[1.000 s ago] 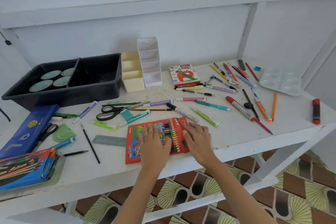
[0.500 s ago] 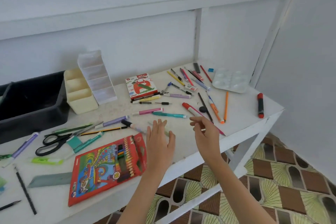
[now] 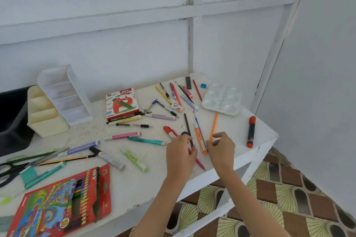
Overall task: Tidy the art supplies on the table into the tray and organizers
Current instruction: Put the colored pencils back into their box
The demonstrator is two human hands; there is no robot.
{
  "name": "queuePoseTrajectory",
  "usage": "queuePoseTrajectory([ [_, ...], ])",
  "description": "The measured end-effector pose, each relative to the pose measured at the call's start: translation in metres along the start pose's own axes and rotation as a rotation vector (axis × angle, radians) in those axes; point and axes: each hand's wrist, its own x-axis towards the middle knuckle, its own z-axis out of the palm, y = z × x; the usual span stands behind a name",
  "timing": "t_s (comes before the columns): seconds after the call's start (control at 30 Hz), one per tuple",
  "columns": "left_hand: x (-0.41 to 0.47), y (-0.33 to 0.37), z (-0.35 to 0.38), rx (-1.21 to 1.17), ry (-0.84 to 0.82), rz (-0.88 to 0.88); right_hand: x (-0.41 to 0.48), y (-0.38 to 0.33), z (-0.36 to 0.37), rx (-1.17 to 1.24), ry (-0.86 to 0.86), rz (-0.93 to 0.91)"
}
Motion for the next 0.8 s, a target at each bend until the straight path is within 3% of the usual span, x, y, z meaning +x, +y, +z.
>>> queuePoseTrajectory([
  [0.17,0.007,0.007,0.024,0.228,0.041,-0.106,0.004,0.002,0.001,-0.111,-0.052,-0.014],
  [0.33,0.011,0.012,0.033,0.232,0.149,-0.208,0.01,0.004,-0.014,-0.072,-0.019,0.001],
  [0.47,0.012,0.015,0.026,-0.022,0.318,-0.274,0.016,0.002,-0.028,0.124,0.018,-0.048],
  [0.67,0.018,0.026,-0.026,-0.573,0.647,-0.336,0.012,-0.016,-0.029,0.486,-0.115,0.008],
  [0.8,0.016,0.012,-0.068,-0.667,0.803,-0.286,-0.004,-0.037,-0.019,0.688,-0.227,0.043],
])
